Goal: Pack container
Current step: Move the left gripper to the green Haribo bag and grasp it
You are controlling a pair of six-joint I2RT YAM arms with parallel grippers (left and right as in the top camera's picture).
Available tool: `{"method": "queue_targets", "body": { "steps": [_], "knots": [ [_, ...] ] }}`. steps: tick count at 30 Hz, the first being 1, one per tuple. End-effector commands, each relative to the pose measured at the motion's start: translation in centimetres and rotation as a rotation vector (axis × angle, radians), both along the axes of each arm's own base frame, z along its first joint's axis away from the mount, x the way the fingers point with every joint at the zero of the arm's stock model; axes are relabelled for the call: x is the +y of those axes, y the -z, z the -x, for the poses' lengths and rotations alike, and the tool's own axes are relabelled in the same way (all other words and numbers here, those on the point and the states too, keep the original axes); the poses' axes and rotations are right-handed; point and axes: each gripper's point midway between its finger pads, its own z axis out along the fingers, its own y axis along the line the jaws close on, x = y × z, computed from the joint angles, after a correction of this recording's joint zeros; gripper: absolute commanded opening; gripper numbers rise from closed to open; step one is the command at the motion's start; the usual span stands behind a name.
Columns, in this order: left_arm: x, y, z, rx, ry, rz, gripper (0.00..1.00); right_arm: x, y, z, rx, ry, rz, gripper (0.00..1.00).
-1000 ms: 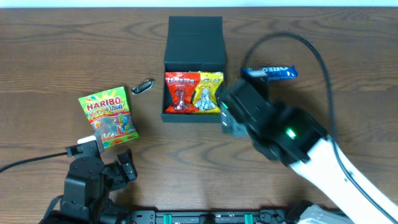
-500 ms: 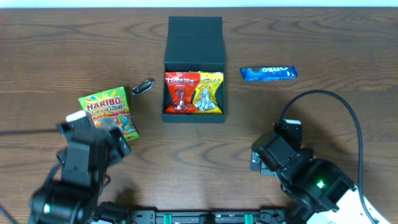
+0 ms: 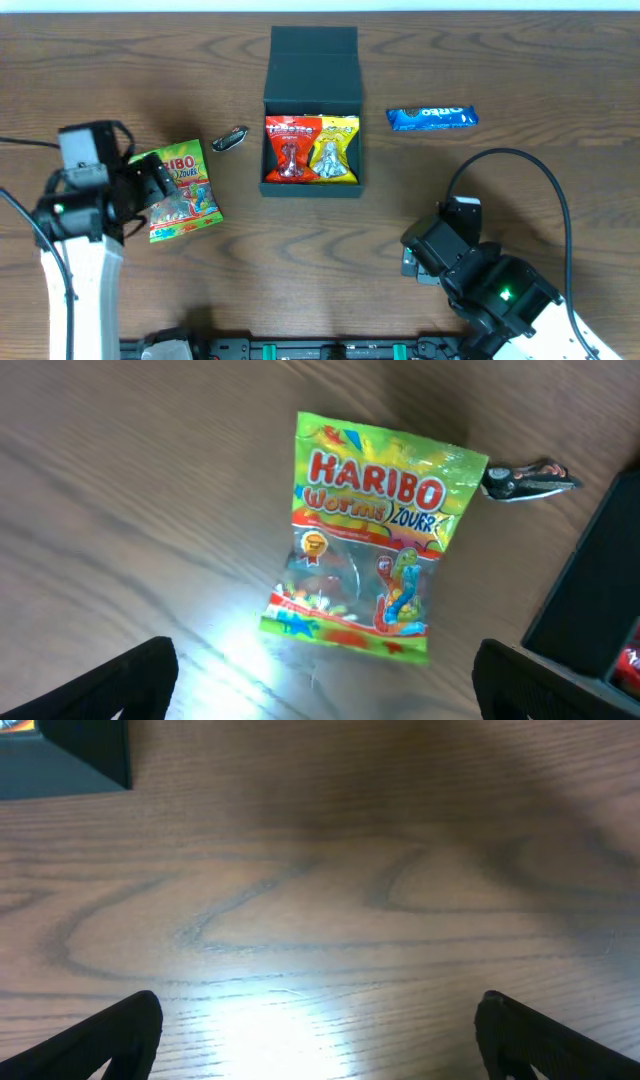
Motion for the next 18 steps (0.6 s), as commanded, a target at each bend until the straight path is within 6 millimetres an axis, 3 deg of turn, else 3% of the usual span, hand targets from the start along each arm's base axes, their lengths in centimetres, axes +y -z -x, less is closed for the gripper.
{"method": "queue_targets", "body": {
  "steps": [1, 9, 18],
  "knots": [
    [-1.7, 2.7, -0.5, 0.053, 0.156, 0.102, 0.95, 0.0, 0.3, -0.1, -0.011, 0.016, -0.004, 0.99],
    [-2.8, 8.8, -1.1, 0.152, 0.212, 0.151, 0.95, -0.6, 1.6, 0.0, -0.005, 0.023, 0.031, 0.99],
    [-2.1, 12.3, -2.5, 0.146, 0.190, 0.138, 0.95, -0.4, 1.6, -0.3, -0.017, 0.014, 0.024, 0.99]
  ]
}}
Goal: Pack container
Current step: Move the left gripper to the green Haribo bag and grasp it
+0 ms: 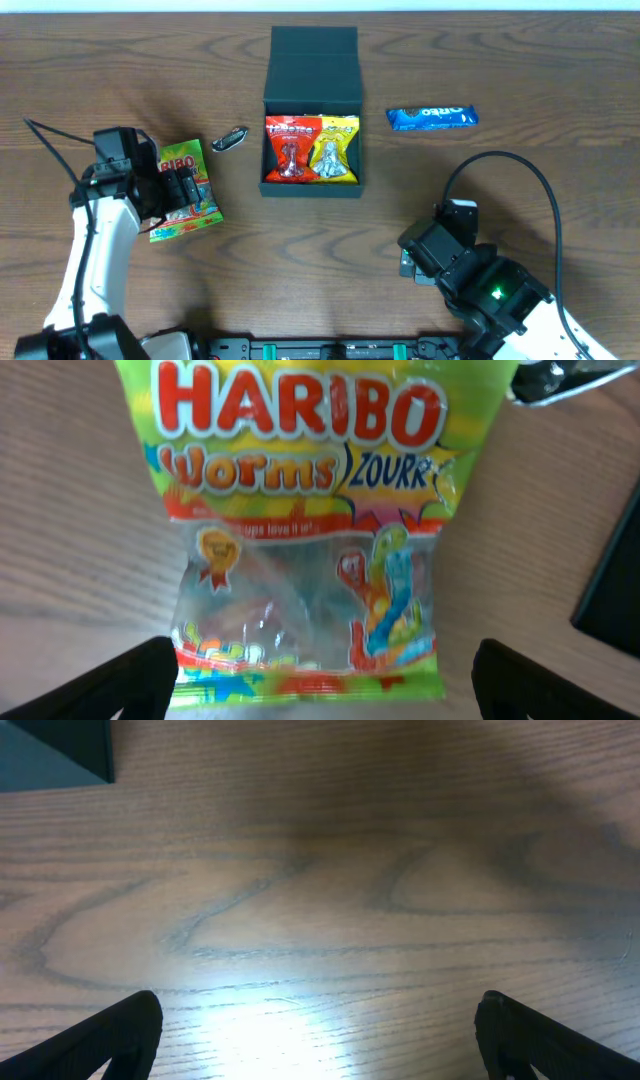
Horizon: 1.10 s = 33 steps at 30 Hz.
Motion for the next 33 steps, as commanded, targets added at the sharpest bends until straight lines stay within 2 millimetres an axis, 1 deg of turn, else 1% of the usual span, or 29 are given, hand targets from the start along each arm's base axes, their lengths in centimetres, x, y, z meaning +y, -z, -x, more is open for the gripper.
{"method": "queue_targets", "body": {
  "steps": [1, 5, 7, 11, 15, 21, 26, 27, 28, 30, 31, 33],
  "knots": [
    [0.2, 1.2, -0.4, 0.018, 0.000, -0.007, 0.95, -0.3, 0.0, -0.2, -0.017, 0.009, 0.014, 0.99],
    [0.7, 2.6, -1.3, 0.024, -0.020, -0.019, 0.95, -0.2, 0.0, -0.2, -0.019, 0.009, 0.013, 0.99],
    [1.4, 3.5, -1.4, 0.048, -0.052, -0.041, 0.95, -0.2, 0.0, -0.2, -0.018, 0.009, 0.013, 0.99],
    [1.9, 5.1, -0.9, 0.102, -0.068, -0.067, 0.95, -0.2, -0.1, -0.3, -0.020, 0.009, 0.011, 0.99],
    [2.5, 5.8, -0.8, 0.123, -0.076, -0.094, 0.95, -0.1, -0.1, -0.3, -0.024, 0.010, 0.007, 0.99],
    [2.3, 7.3, -0.4, 0.170, -0.081, -0.081, 0.95, -0.1, -0.1, -0.4, -0.027, 0.010, 0.004, 0.99],
    [2.3, 7.5, -0.3, 0.176, -0.087, -0.074, 0.96, -0.1, -0.1, -0.4, -0.027, 0.010, 0.004, 0.99],
    [2.2, 7.5, -0.3, 0.177, -0.086, -0.073, 0.94, -0.1, -0.1, -0.4, -0.027, 0.010, 0.004, 0.99],
    [2.1, 7.5, -0.4, 0.175, -0.084, -0.066, 0.83, -0.1, -0.1, -0.4, -0.027, 0.010, 0.004, 0.99],
    [2.0, 7.5, -0.4, 0.173, -0.082, -0.057, 0.69, -0.1, -0.1, -0.4, -0.027, 0.010, 0.004, 0.99],
    [1.9, 7.5, -0.4, 0.173, -0.082, -0.055, 0.64, -0.1, -0.1, -0.4, -0.027, 0.010, 0.005, 0.99],
    [1.9, 7.5, -0.4, 0.173, -0.081, -0.055, 0.60, -0.1, -0.1, -0.4, -0.027, 0.010, 0.005, 0.99]
  ]
}}
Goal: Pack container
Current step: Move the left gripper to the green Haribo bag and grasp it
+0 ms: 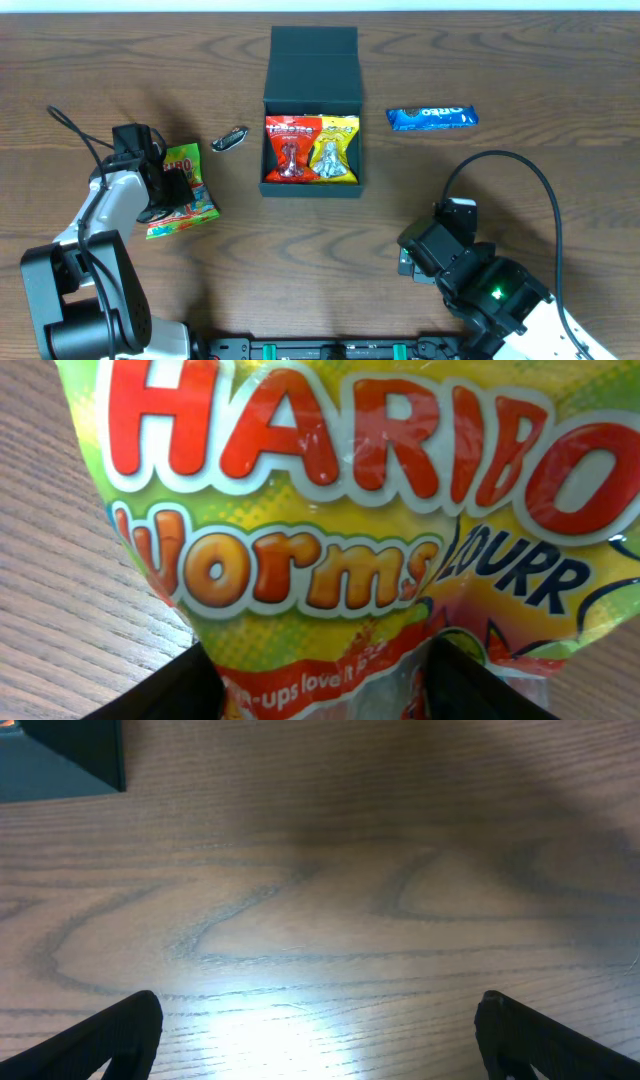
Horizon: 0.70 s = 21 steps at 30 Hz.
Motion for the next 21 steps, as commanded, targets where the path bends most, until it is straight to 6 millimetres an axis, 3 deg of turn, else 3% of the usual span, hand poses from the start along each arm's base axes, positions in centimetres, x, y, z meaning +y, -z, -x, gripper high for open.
{"method": "queue_targets", "body": {
  "steps": [1, 4, 9, 15, 19, 21],
  "knots": [
    [0.1, 1.0, 0.8, 0.044, -0.003, -0.002, 0.55, -0.3, 0.0, -0.1, -0.014, 0.010, 0.017, 0.99],
    [-0.2, 1.0, 0.7, 0.041, 0.000, 0.014, 0.43, -0.3, 0.0, -0.1, -0.014, 0.010, 0.017, 0.99],
    [-0.8, 0.9, 0.6, 0.032, 0.006, 0.045, 0.38, -0.5, -0.1, -0.2, -0.024, 0.014, 0.027, 0.99],
    [-1.0, 0.7, 0.6, 0.027, 0.008, 0.054, 0.19, -0.6, -0.1, -0.3, -0.028, 0.017, 0.032, 0.99],
    [-1.2, -0.5, 0.3, -0.003, 0.013, 0.062, 0.06, -0.6, -0.1, -0.3, -0.029, 0.017, 0.032, 0.99],
    [-1.1, -1.3, 0.1, -0.023, 0.014, 0.058, 0.06, -0.6, -0.1, -0.3, -0.029, 0.017, 0.032, 0.99]
  ]
}}
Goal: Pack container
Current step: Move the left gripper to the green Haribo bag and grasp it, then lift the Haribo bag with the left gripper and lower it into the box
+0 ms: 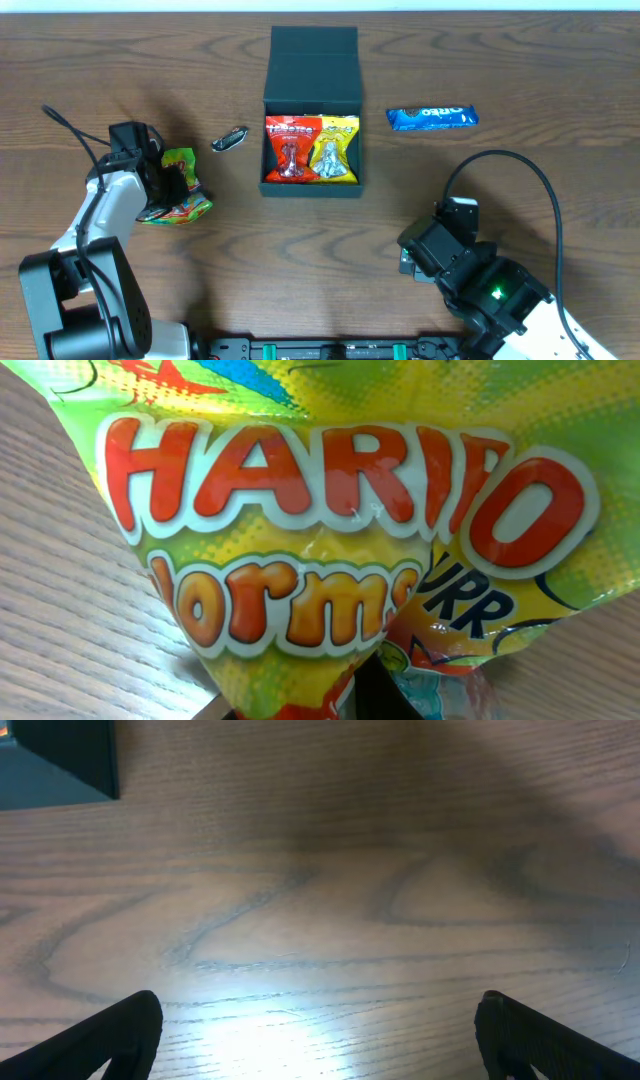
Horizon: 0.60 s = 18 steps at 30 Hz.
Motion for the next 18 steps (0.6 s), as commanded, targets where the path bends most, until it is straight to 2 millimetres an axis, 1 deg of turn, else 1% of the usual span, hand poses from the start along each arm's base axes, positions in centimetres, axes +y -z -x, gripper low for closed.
{"method": "queue_targets", "body": {
  "steps": [1, 5, 9, 13, 16, 17, 18],
  "knots": [
    [-0.5, -0.7, 0.3, -0.008, 0.007, 0.023, 0.06, -0.3, 0.0, -0.1, -0.015, 0.010, 0.017, 0.99],
    [-0.8, -3.2, 0.0, -0.077, 0.022, 0.009, 0.06, -0.5, -0.1, -0.2, -0.022, 0.014, 0.025, 0.99],
    [-2.0, -6.1, -0.1, -0.151, 0.063, 0.000, 0.06, -0.5, -0.1, -0.2, -0.024, 0.015, 0.027, 0.99],
    [-4.8, -9.0, -0.3, -0.225, 0.133, 0.069, 0.06, -0.5, -0.1, -0.2, -0.024, 0.015, 0.027, 0.99],
    [-7.3, -11.5, -0.3, -0.261, 0.185, 0.108, 0.06, -0.5, -0.1, -0.2, -0.025, 0.015, 0.026, 0.99],
    [-8.3, -12.4, -0.4, -0.272, 0.207, 0.114, 0.06, -0.5, -0.1, -0.2, -0.025, 0.015, 0.027, 0.99],
    [-9.8, -13.8, -0.5, -0.288, 0.248, 0.118, 0.06, -0.5, -0.1, -0.2, -0.024, 0.015, 0.027, 0.99]
  ]
}}
